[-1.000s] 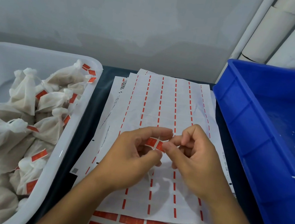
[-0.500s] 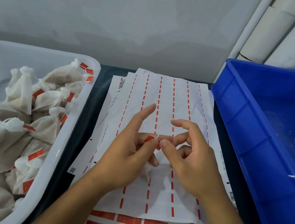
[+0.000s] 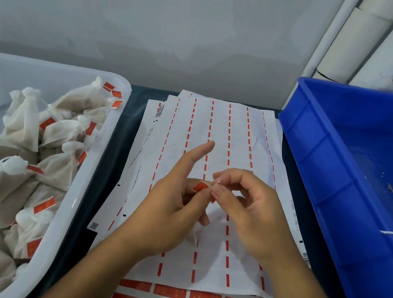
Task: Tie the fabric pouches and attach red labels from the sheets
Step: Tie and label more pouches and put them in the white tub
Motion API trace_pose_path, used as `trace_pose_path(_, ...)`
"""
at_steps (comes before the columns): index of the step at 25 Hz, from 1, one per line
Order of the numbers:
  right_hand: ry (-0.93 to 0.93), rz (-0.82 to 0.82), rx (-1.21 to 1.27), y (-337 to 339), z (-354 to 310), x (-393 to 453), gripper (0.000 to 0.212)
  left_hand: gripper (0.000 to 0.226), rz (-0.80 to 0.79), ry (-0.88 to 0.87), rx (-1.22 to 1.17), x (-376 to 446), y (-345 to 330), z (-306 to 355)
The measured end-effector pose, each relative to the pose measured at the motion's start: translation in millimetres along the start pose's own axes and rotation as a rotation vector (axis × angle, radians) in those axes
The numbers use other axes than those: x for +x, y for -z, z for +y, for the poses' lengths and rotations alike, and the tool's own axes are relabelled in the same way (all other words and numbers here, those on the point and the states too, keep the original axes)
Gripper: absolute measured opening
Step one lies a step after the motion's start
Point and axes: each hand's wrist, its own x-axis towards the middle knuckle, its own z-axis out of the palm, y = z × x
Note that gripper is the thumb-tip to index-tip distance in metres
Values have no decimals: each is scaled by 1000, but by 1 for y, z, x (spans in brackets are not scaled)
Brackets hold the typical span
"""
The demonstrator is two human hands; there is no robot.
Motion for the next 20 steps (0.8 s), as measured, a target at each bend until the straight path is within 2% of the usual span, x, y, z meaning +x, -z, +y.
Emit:
trace_pose_path(3,-3,22,26,-4,0,-1,5,66,26,-10,20,2,0,-3)
trace_pose_path(8,14,166,26,-6,-1,-1,6,66,62,-34,171,0,-4,-9)
trace_pose_path(15,-34,374,180,-17,-2,-5,9,35,397,-128,233,-3,-30,-1)
trace_pose_path(18,-27,433,222,-20,-4,-6,16,27,455,-189,419,-2,-32,1)
trace_pose_path(20,-18,440,234,-21,-6,-7,18,17,478,-215,454,-1,-31,0)
